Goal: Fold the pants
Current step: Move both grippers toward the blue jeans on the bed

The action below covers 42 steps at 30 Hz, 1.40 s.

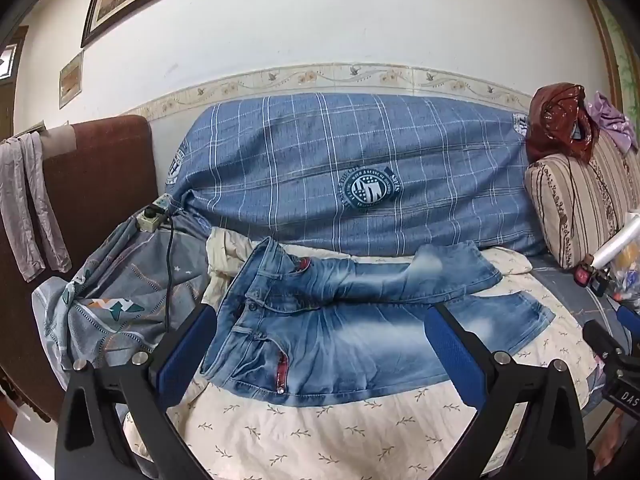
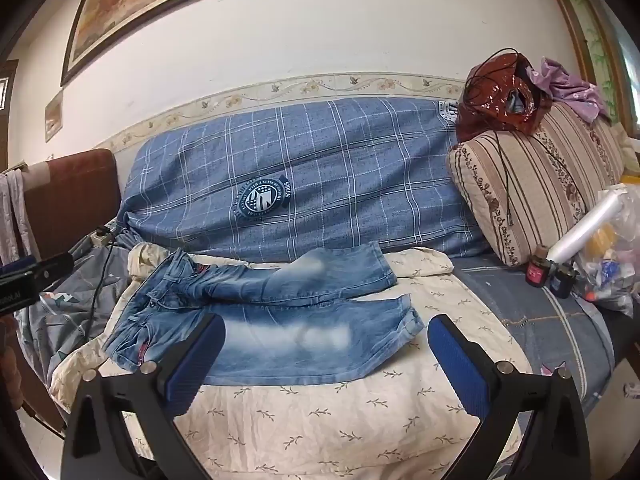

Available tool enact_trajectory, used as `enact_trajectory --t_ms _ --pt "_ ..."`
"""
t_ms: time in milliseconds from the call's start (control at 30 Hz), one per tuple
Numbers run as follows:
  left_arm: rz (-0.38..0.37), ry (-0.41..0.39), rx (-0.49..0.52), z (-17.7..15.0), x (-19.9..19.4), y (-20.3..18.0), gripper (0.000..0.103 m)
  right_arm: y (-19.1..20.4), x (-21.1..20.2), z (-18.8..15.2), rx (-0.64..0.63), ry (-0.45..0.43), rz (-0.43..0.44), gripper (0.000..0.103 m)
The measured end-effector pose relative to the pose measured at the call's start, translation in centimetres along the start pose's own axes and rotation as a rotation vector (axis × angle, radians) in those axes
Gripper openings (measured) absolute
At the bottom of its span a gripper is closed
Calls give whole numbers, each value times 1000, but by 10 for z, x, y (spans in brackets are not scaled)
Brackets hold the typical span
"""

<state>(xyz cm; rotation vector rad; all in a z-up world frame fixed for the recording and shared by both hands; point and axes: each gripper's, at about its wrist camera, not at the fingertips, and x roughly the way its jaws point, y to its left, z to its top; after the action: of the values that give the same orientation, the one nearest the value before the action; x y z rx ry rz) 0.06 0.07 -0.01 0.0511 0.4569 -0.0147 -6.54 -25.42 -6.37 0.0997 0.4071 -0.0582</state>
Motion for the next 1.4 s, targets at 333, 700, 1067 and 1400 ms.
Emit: enact_trajectory --t_ms 333,700,1067,1400 --pt "28 40 0 -21 21 14 103 -12 9 -5 39 22 -12 102" --pt "61 159 10 -42 58 23 103 -64 88 -51 159 189 -34 102" --pt "94 271 17 -58 89 24 103 -78 177 -41 208 212 -50 102" --pt "74 355 19 -71 108 13 103 -118 224 -84 294 547 -78 102"
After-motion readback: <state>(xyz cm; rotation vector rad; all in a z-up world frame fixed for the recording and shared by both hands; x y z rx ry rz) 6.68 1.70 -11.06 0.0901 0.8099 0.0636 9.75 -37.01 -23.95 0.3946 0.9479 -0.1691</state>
